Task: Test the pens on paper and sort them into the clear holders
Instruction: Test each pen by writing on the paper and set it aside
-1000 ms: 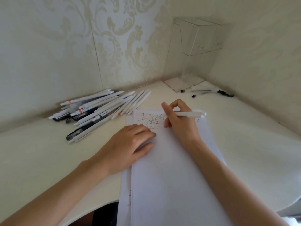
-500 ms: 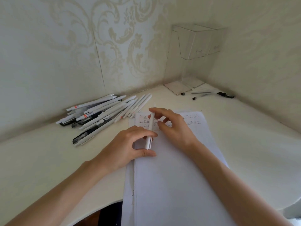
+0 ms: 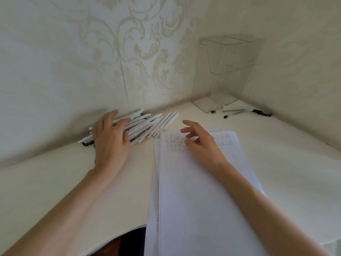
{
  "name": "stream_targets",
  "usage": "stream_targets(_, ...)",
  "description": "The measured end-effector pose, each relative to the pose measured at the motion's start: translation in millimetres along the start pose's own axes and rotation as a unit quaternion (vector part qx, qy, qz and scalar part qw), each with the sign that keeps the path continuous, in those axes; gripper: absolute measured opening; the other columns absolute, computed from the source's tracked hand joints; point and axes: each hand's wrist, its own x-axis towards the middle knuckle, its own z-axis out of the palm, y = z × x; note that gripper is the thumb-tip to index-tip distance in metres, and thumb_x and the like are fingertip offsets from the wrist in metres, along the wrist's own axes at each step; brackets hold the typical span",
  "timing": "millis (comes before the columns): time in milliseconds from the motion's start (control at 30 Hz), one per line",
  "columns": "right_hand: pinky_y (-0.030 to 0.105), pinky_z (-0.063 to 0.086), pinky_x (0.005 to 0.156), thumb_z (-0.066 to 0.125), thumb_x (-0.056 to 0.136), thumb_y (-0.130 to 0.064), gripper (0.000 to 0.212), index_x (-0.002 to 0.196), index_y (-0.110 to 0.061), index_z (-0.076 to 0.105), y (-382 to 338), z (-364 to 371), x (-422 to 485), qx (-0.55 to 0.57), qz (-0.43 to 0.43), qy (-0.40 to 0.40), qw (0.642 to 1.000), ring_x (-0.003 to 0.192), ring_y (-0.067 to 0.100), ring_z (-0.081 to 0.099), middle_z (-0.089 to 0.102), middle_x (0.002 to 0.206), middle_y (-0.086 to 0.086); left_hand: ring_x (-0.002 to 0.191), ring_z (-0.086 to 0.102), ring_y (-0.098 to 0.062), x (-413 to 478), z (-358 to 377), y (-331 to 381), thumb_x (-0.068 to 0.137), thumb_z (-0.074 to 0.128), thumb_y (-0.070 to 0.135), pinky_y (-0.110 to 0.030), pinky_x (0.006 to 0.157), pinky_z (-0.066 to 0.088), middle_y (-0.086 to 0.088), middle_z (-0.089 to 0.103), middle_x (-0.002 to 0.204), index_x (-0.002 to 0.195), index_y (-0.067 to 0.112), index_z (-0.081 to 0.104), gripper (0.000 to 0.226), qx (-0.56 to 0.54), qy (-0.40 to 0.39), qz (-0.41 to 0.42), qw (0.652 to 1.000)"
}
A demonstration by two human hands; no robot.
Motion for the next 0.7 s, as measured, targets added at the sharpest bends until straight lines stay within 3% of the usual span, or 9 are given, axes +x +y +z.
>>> stream_targets(100,0.007,0.040,0.076,0.044,0.091,-0.001,0.043,0.125,-0.026,0.053,2.3,-13.0,8.7,-0.011,0.016,0.023,1.000,0.097,0.003,0.051,0.058,0.116,-0.012,0.111,0.051,-0.035,-3.4,4.8,29.0,0.080,0.045,0.005,-0.048,0.094,0.040,-0.016,0.057,0.119,0.100,0.006,0.067,0.030,-0.064,-0.041,0.106,0.992)
stream_targets(200,0.016,0.042,0.085,0.041,0.089,0.002,0.042,0.122,-0.018,0.058,15.6,-47.9,27.3,-0.103,0.045,0.083,0.990,0.106,0.010,0.052,0.056,0.122,-0.006,0.116,0.052,-0.026,-11.8,17.9,59.6,0.088,0.039,0.026,-0.041,0.096,0.041,-0.008,0.056,0.126,0.109,0.013,0.066,0.036,-0.132,-0.166,0.225,0.951)
stream_targets(267,0.021,0.036,0.095,0.038,0.085,0.010,0.049,0.126,-0.009,0.056,32.3,-76.5,39.3,-0.193,0.057,0.114,0.973,0.118,0.021,0.049,0.056,0.129,0.007,0.129,0.040,-0.017,-17.9,28.3,74.2,0.092,0.034,0.043,-0.033,0.105,0.030,0.001,0.045,0.141,0.125,0.021,0.057,0.046,-0.129,-0.262,0.286,0.913)
stream_targets(333,0.028,0.031,0.104,0.035,0.080,0.014,0.059,0.132,-0.008,0.052,50.6,-101.9,47.5,-0.297,0.073,0.109,0.946,0.127,0.028,0.042,0.052,0.136,0.011,0.137,0.023,-0.006,-22.0,35.6,79.7,0.089,0.018,0.061,-0.020,0.109,0.011,0.013,0.029,0.148,0.137,0.030,0.042,0.063,-0.121,-0.322,0.296,0.891)
stream_targets(400,0.033,0.028,0.107,0.035,0.080,0.014,0.064,0.136,-0.012,0.048,65.7,-120.0,53.3,-0.372,0.074,0.072,0.923,0.131,0.029,0.036,0.048,0.141,0.009,0.135,0.015,0.003,-23.4,39.6,77.8,0.083,0.006,0.068,-0.012,0.107,0.002,0.023,0.021,0.146,0.140,0.035,0.034,0.072,-0.129,-0.331,0.283,0.891)
stream_targets(500,0.036,0.030,0.104,0.038,0.085,0.009,0.057,0.137,-0.014,0.047,77.9,-131.5,60.7,-0.459,0.031,0.015,0.888,0.128,0.030,0.037,0.046,0.141,0.008,0.132,0.015,0.007,-25.0,40.6,75.2,0.085,0.007,0.069,-0.011,0.107,0.002,0.024,0.022,0.142,0.139,0.034,0.037,0.071,-0.152,-0.316,0.275,0.895)
stream_targets(700,0.032,0.029,0.086,0.049,0.093,-0.005,0.026,0.114,-0.011,0.064,70.8,-133.4,67.6,-0.572,-0.086,-0.013,0.815,0.110,0.030,0.045,0.056,0.115,0.009,0.131,0.019,0.008,-27.3,40.5,74.9,0.090,0.016,0.064,-0.010,0.107,0.006,0.023,0.031,0.140,0.135,0.032,0.045,0.062,-0.173,-0.296,0.279,0.897)
